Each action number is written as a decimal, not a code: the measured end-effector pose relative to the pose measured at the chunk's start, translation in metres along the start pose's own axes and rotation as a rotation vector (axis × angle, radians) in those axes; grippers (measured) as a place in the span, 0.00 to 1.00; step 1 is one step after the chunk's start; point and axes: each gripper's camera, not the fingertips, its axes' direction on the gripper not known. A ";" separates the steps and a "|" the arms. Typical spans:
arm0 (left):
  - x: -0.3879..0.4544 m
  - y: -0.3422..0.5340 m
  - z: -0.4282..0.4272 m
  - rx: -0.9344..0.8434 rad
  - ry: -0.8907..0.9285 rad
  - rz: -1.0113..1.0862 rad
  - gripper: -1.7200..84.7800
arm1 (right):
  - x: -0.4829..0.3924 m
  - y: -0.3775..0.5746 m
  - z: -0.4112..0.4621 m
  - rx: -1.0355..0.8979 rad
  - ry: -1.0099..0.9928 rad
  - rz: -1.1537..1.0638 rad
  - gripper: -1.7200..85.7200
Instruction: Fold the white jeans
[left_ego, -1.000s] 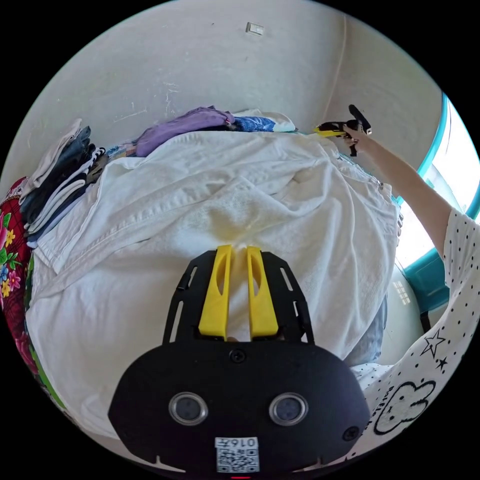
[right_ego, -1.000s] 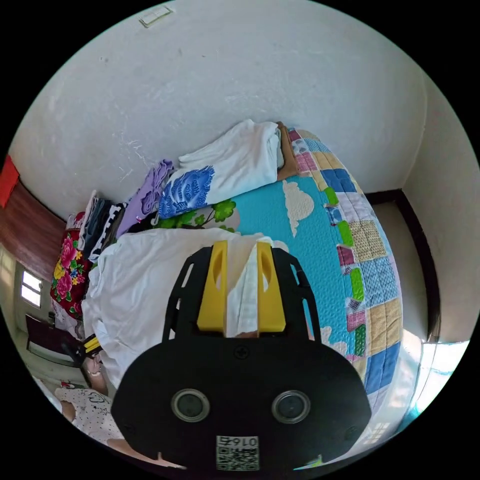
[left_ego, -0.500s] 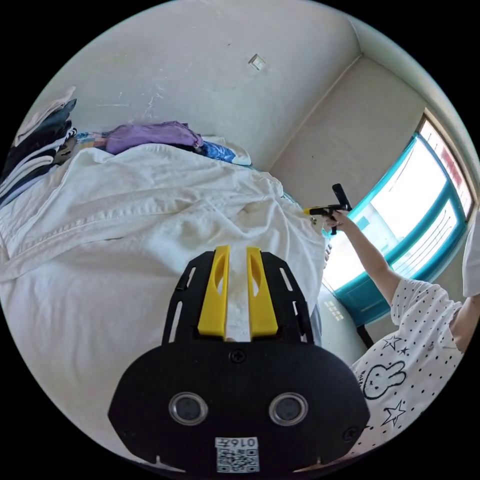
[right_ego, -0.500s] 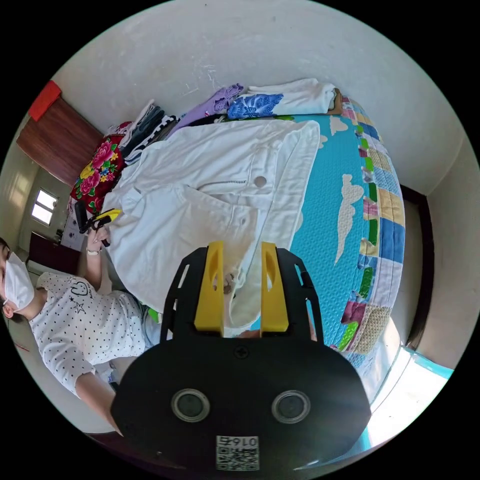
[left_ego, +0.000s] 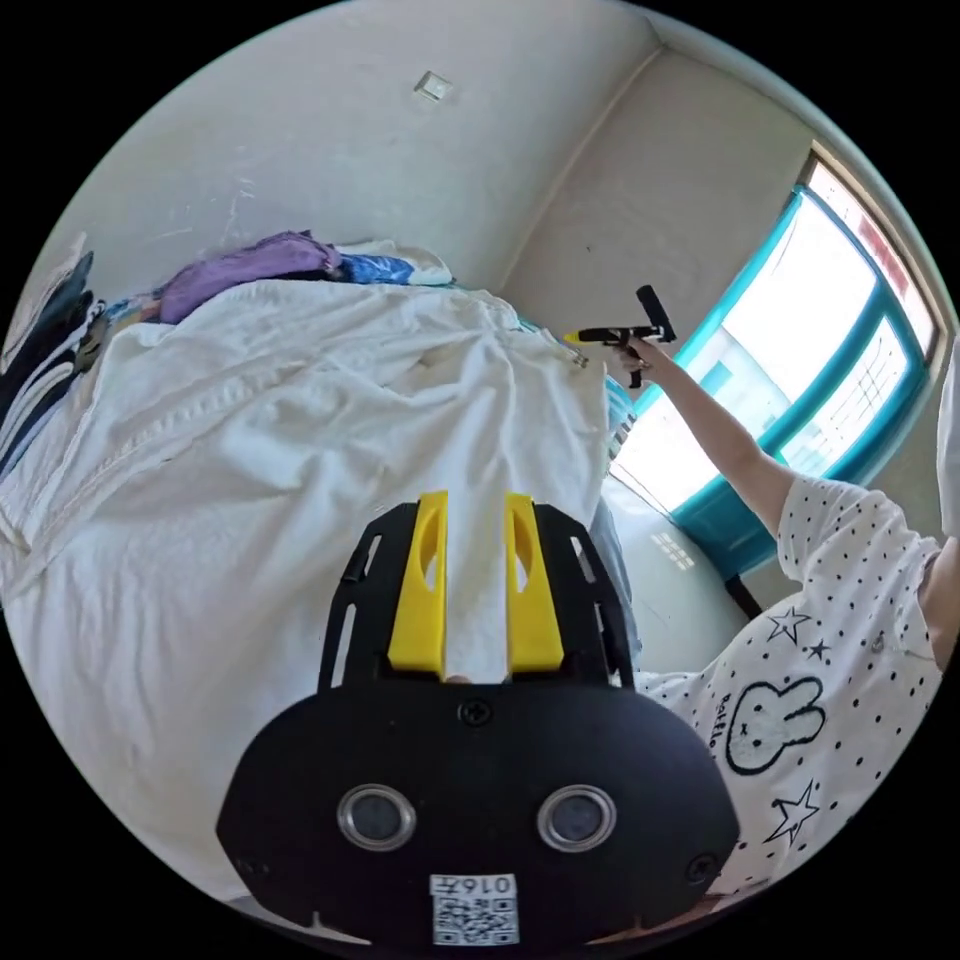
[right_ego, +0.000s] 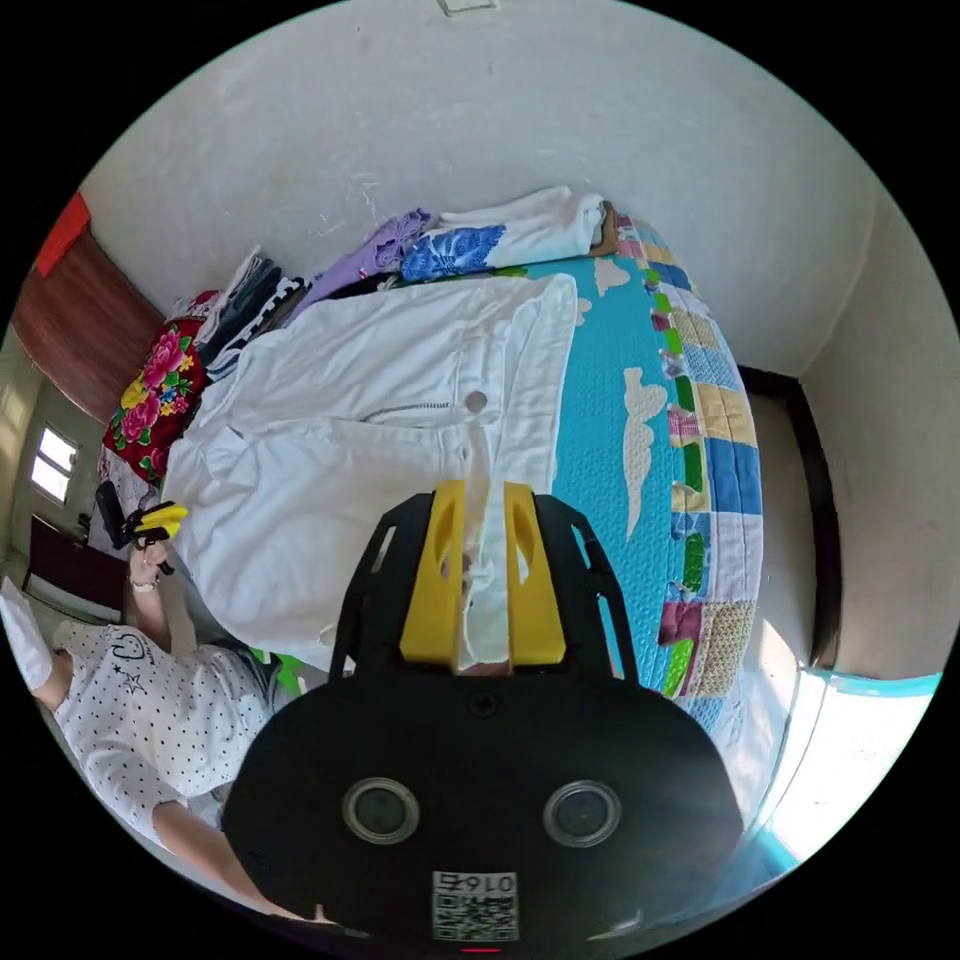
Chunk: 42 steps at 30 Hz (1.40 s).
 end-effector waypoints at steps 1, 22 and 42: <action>0.018 -0.002 0.011 -0.032 0.027 0.056 0.12 | -0.001 0.006 -0.007 0.019 -0.018 -0.010 0.11; 0.142 0.000 0.106 -0.120 -0.134 0.353 0.01 | -0.101 0.085 -0.054 -0.049 0.031 -0.283 0.05; 0.033 0.145 -0.009 0.168 -0.150 -0.038 0.10 | -0.197 0.162 -0.157 0.403 0.013 0.068 0.13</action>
